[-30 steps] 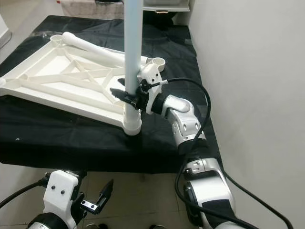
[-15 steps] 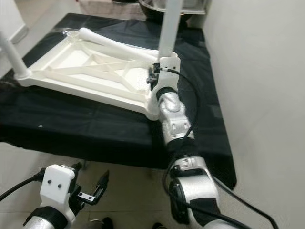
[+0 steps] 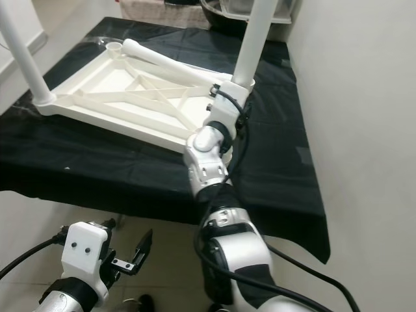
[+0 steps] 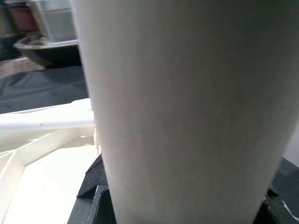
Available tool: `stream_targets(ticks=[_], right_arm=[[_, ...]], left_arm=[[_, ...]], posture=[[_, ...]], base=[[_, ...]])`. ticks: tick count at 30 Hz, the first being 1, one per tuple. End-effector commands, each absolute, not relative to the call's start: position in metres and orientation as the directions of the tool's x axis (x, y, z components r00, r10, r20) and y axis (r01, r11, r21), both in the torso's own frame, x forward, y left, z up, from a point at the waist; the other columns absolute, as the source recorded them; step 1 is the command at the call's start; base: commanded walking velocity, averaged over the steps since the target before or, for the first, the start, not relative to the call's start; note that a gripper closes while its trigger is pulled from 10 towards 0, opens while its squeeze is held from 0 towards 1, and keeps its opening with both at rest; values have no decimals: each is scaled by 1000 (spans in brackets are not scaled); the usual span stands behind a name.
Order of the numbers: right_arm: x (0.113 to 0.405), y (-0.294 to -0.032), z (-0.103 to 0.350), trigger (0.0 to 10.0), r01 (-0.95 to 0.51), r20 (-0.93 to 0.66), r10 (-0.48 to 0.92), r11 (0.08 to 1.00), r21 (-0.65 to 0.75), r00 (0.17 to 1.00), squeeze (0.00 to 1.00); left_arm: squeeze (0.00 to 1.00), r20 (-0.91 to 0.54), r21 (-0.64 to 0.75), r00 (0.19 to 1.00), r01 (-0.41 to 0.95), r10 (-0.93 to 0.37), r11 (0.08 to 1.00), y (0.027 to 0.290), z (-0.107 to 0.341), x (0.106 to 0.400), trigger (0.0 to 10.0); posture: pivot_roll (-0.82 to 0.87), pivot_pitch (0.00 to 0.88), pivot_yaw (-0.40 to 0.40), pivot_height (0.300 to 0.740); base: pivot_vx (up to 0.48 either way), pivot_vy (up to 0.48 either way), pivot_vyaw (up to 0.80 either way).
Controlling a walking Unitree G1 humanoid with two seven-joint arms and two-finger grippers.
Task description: Building children table
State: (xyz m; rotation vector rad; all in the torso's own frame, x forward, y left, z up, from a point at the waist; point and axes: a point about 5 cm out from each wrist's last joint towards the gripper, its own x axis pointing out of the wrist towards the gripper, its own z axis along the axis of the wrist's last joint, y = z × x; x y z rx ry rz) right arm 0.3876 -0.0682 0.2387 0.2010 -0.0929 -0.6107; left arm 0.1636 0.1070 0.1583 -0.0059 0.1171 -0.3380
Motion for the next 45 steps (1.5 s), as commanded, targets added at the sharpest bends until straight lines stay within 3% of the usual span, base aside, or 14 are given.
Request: stream_targets(ticks=[1, 4, 9, 11, 12, 17, 18, 19, 20, 27, 29, 35, 36, 45], right_arm=[[383, -63, 196, 10000, 607, -231, -565, 766, 209, 792, 0], [386, -61, 201, 10000, 532, -177, -506, 830, 165, 844, 0], [385, -61, 200, 10000, 512, -161, -493, 851, 115, 855, 0], [386, -60, 199, 10000, 501, -151, -485, 861, 91, 861, 63], [386, -60, 199, 10000, 482, -135, -469, 871, 89, 873, 1000], [388, -64, 200, 10000, 441, -95, -432, 889, 120, 897, 1000], [388, -64, 201, 10000, 427, -85, -419, 894, 136, 904, 906], [388, -64, 201, 10000, 427, -85, -419, 894, 136, 904, 906], [388, -63, 203, 10000, 409, -73, -403, 900, 153, 912, 0], [391, -66, 219, 10000, 244, 38, -259, 944, 224, 965, 0], [395, -77, 227, 10000, 111, 119, -136, 974, 196, 984, 0], [399, -101, 231, 10000, -17, 195, -7, 992, 122, 981, 0], [402, -119, 230, 10000, -94, 216, 76, 993, 73, 973, 0], [407, -149, 236, 10000, -254, 226, 238, 966, 46, 945, 0]], left_arm=[[0, -136, -25, 934, 331, -331, 943, 105, 153, 162, 10000], [0, -135, -28, 930, 340, -341, 940, 104, 152, 163, 10000], [0, -134, -29, 930, 342, -343, 939, 103, 152, 164, 10000], [0, -134, -28, 929, 343, -344, 939, 103, 151, 165, 10000], [0, -133, -28, 929, 344, -345, 938, 103, 151, 166, 10000], [0, -133, -28, 929, 344, -344, 939, 103, 149, 167, 10000], [0, -133, -27, 930, 343, -343, 939, 103, 149, 167, 10000], [0, -133, -27, 930, 343, -343, 939, 103, 149, 167, 10000], [0, -132, -26, 930, 343, -343, 939, 103, 149, 168, 10000], [0, -130, -23, 930, 344, -344, 939, 104, 147, 170, 10000], [0, -128, -22, 930, 346, -346, 938, 103, 147, 171, 10000], [0, -124, -20, 929, 350, -349, 937, 103, 147, 172, 10000], [0, -122, -17, 928, 352, -352, 936, 103, 147, 172, 10000], [0, -117, -9, 927, 356, -355, 934, 102, 147, 172, 10000]], posture=[[159, 195, -80, 740], [143, 197, -75, 740], [140, 196, -72, 740], [138, 197, -70, 740], [137, 197, -68, 740], [134, 196, -64, 740], [134, 196, -64, 740], [134, 196, -64, 740], [133, 194, -64, 740], [131, 190, -59, 740], [123, 190, -56, 740], [119, 187, -55, 740], [121, 187, -56, 740], [128, 186, -57, 740]], base=[[0, 0, 0], [0, 0, 0], [0, 0, 0], [0, 0, 0], [0, 0, 0], [0, 0, 0], [0, 0, 0], [0, 0, 0], [0, 0, 0], [0, 0, 0], [0, 0, 0], [0, 0, 0], [0, 0, 0], [0, 0, 0]])
